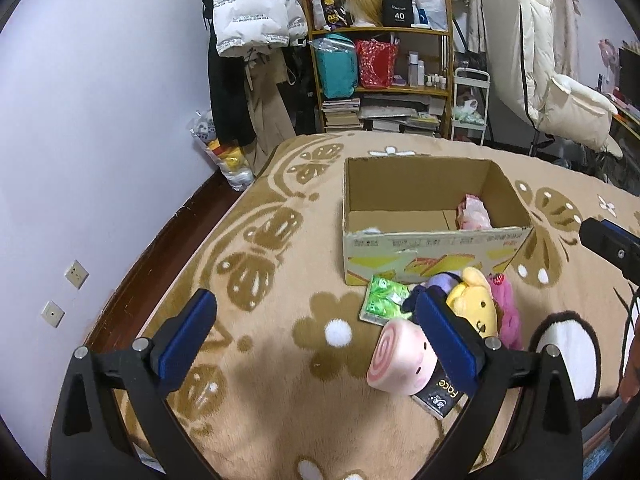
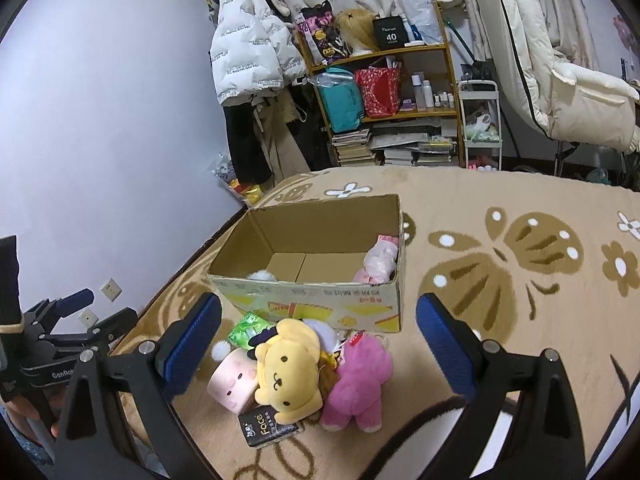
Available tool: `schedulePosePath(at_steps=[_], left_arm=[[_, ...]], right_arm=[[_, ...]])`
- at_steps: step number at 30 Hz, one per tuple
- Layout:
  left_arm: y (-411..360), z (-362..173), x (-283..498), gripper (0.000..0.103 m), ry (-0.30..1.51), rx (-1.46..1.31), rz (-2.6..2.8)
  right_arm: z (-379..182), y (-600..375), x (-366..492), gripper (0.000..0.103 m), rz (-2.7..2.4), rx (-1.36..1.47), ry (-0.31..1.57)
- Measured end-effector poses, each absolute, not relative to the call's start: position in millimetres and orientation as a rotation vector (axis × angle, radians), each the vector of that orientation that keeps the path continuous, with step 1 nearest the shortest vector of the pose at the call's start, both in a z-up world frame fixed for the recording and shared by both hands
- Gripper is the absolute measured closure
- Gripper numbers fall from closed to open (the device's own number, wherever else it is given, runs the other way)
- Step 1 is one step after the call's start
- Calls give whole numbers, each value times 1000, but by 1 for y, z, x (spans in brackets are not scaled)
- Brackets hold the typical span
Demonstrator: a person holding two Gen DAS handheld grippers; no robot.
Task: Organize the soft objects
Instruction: 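Withdraw both tools from the box toward the remaining toys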
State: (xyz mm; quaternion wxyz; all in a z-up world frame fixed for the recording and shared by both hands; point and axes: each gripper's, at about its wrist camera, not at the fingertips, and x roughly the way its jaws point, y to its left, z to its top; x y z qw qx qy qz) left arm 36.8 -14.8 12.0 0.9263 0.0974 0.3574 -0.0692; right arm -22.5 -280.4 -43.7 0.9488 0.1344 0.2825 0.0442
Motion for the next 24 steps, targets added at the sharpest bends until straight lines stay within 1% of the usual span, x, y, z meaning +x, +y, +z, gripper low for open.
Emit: schedulePosePath(at_steps=[16, 18, 20, 24], left_arm=[[-29, -26, 48, 4, 836, 255, -160], [-32, -31, 49, 4, 850, 275, -159], [-33, -35, 50, 4, 864, 284, -165], [-36, -45, 53, 4, 899, 290, -172]], right_arm=[[-82, -266, 0, 1, 121, 302, 672], [-86, -265, 4, 2, 119, 297, 687], [-90, -264, 9, 6, 125, 294, 704], [-97, -263, 16, 7, 133, 298, 728]])
